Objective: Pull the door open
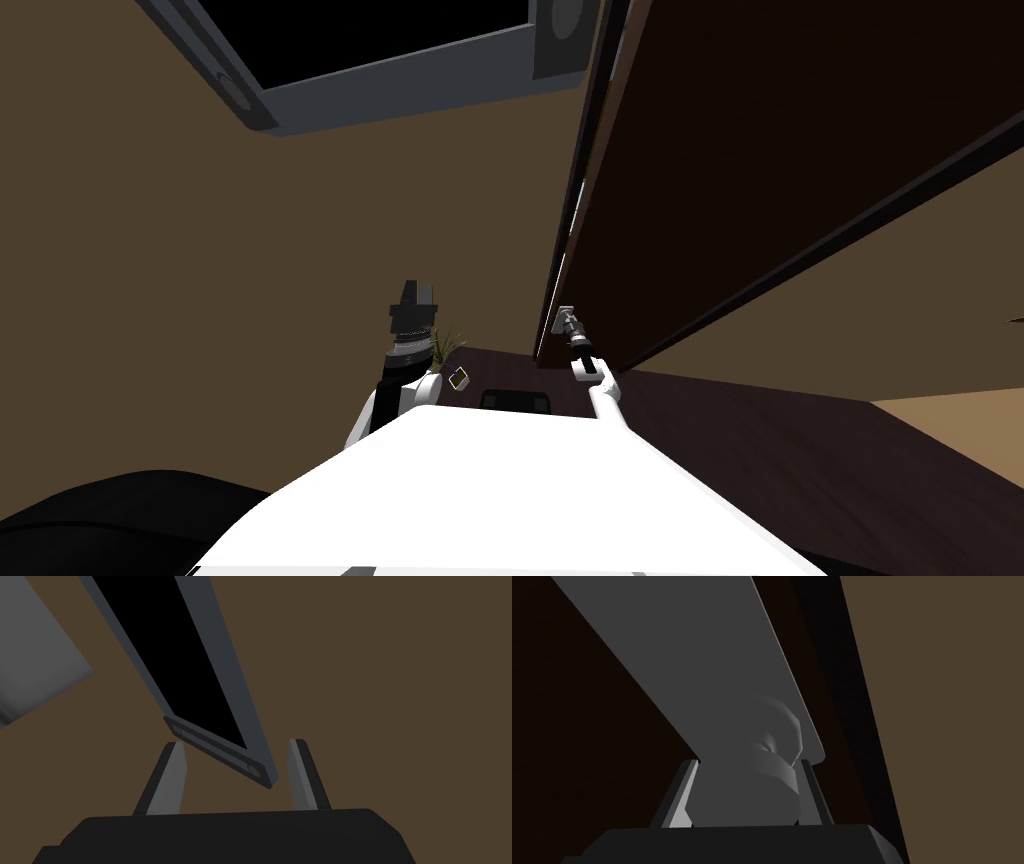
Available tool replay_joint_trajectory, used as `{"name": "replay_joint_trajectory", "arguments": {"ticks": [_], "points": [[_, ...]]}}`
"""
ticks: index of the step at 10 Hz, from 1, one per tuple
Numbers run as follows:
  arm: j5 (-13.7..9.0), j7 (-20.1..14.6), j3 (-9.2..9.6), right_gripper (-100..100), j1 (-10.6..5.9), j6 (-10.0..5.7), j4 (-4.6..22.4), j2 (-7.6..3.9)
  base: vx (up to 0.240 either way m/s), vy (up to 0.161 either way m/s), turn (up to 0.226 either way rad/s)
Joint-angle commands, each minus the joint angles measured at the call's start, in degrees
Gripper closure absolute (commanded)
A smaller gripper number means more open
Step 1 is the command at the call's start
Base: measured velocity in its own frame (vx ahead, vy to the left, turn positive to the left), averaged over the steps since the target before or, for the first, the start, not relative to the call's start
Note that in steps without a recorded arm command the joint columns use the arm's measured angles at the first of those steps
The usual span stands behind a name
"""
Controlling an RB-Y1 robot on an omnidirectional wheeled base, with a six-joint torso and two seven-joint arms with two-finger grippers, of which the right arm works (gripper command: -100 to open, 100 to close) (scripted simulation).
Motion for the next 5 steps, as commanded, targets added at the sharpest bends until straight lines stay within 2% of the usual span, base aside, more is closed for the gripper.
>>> {"name": "replay_joint_trajectory", "arguments": {"ticks": [1,2,3,5], "points": [[-2.9,-2.6,1.29,100,-0.46,-0.46,0.0,-0.06,-0.095,-0.028,0.089],[-4.7,-4.2,1.86,100,-0.57,-0.57,0.1,-0.23,-0.102,-0.033,0.061],[-5.3,-4.2,1.86,100,-0.57,-0.57,0.1,-0.23,-0.079,-0.027,0.035],[-9.2,-7.3,3.00,100,-0.80,-0.78,0.2,-0.58,-0.074,-0.024,0.085]]}}
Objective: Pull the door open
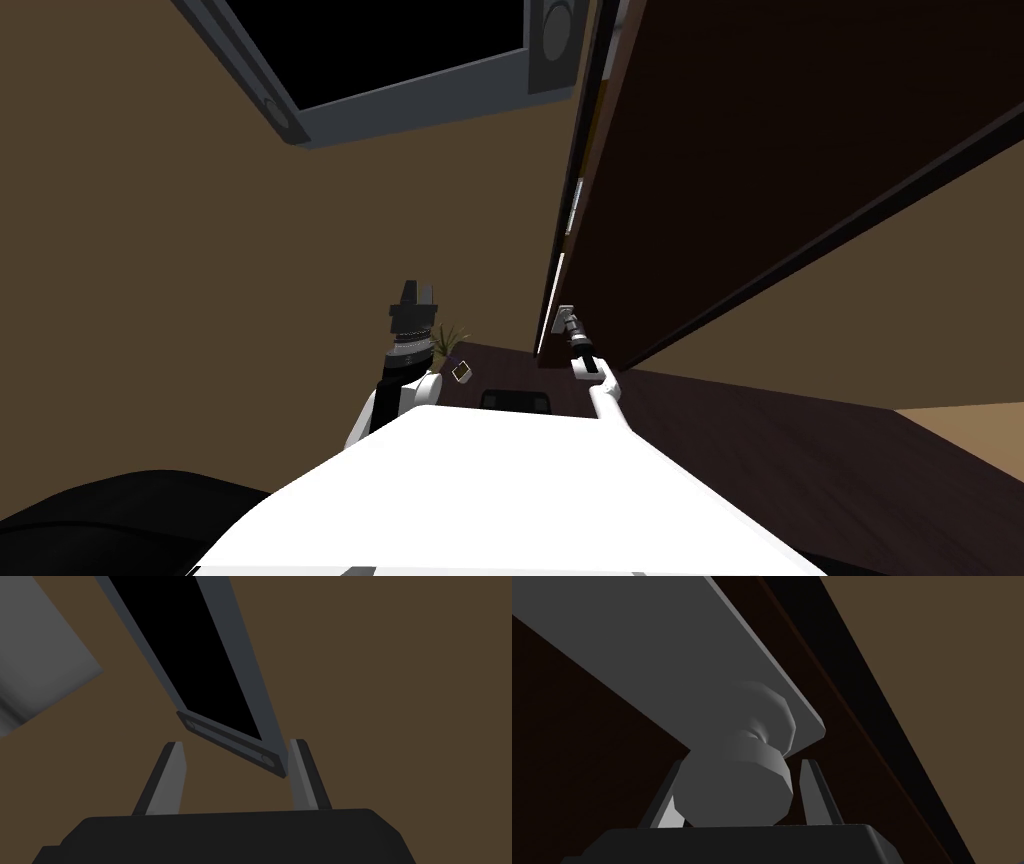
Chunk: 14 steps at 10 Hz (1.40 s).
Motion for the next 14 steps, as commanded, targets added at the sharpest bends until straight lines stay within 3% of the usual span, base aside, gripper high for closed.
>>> {"name": "replay_joint_trajectory", "arguments": {"ticks": [1,2,4,5,9,10,11,13,14], "points": [[-2.9,-2.5,1.38,100,-1.16,-1.24,1.1,0.40,-0.086,-0.035,0.069],[-3.7,-2.5,1.38,100,-1.16,-1.24,1.1,0.40,-0.061,-0.021,0.032],[-7.8,-6.0,2.63,100,-1.40,-1.47,1.3,0.08,-0.074,-0.032,0.071],[-8.4,-6.0,2.63,100,-1.40,-1.47,1.3,0.08,-0.054,-0.024,0.038],[-15.5,-11.4,4.59,100,-1.77,-1.84,1.6,-0.37,-0.062,-0.027,0.057],[-15.6,-11.4,4.59,100,-1.77,-1.84,1.6,-0.37,-0.043,-0.022,0.038],[-18.1,-13.3,5.26,100,-1.90,-1.96,1.7,-0.51,-0.046,-0.028,0.091],[-18.1,-13.3,5.26,100,-1.90,-1.96,1.7,-0.51,-0.035,-0.018,0.003],[-20.6,-15.1,5.92,100,-2.03,-2.09,1.8,-0.65,-0.030,-0.024,0.066]]}}
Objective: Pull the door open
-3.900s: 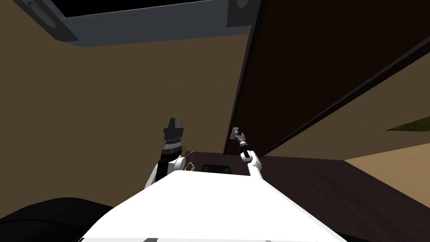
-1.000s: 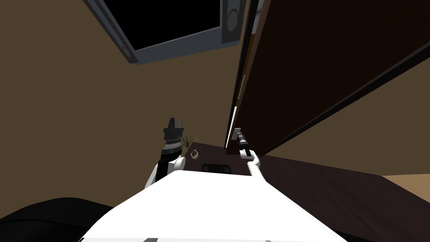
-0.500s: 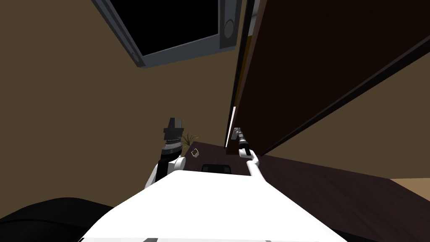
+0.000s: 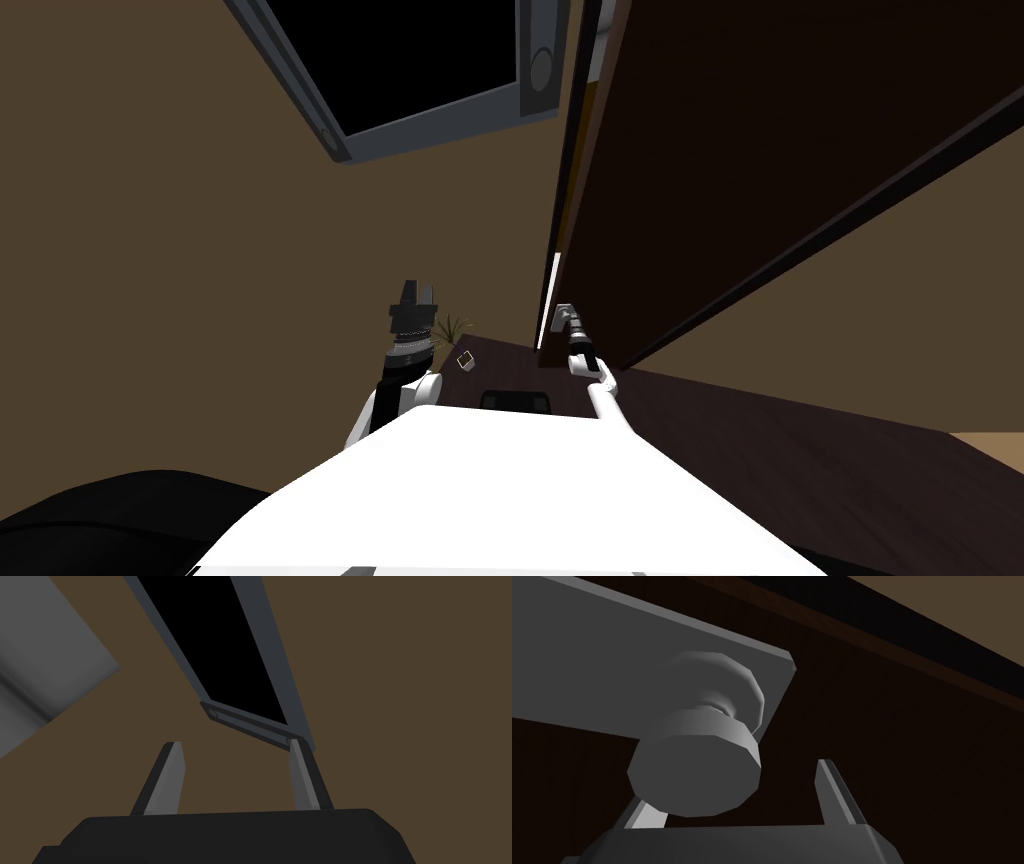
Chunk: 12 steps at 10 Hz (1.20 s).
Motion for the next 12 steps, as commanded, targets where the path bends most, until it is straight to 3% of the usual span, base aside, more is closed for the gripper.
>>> {"name": "replay_joint_trajectory", "arguments": {"ticks": [1,3,4,10,11,12], "points": [[-1.1,-1.3,1.72,100,-1.41,-0.68,1.3,0.97,-0.032,-0.018,0.012],[-1.1,-1.3,1.72,100,-1.41,-0.68,1.3,0.97,-0.002,-0.002,0.018],[-3.6,-3.2,2.41,100,-1.54,-0.81,1.4,0.85,-0.043,-0.023,0.052],[-3.6,-3.2,2.41,100,-1.54,-0.81,1.4,0.85,-0.007,-0.006,0.002],[-6.1,-5.1,3.10,100,-1.67,-0.94,1.5,0.73,-0.036,-0.025,0.072],[-6.1,-5.1,3.10,100,-1.67,-0.94,1.5,0.73,-0.050,-0.037,0.048]]}}
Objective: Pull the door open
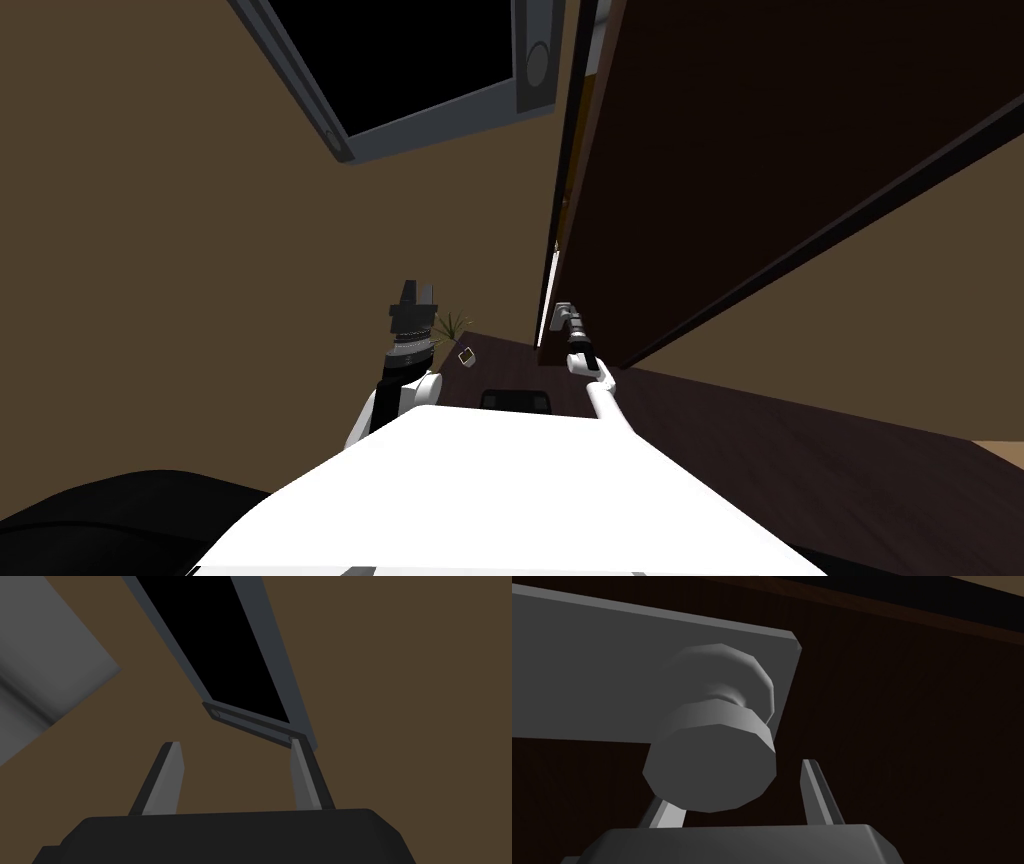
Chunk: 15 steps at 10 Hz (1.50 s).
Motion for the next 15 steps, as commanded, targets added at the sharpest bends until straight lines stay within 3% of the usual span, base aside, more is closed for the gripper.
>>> {"name": "replay_joint_trajectory", "arguments": {"ticks": [1,8,9,15], "points": [[-0.1,-0.6,1.95,100,-0.90,-0.74,0.3,1.15,-0.024,-0.013,-0.023],[-0.1,-0.6,1.95,100,-0.90,-0.74,0.3,1.15,0.000,0.001,-0.002],[-1.7,-2.7,0.63,100,-0.38,-0.33,1.2,-0.61,-0.027,-0.041,0.016],[-6.8,-11.0,2.23,100,-0.86,-0.06,2.0,-2.07,-0.075,-0.033,0.074]]}}
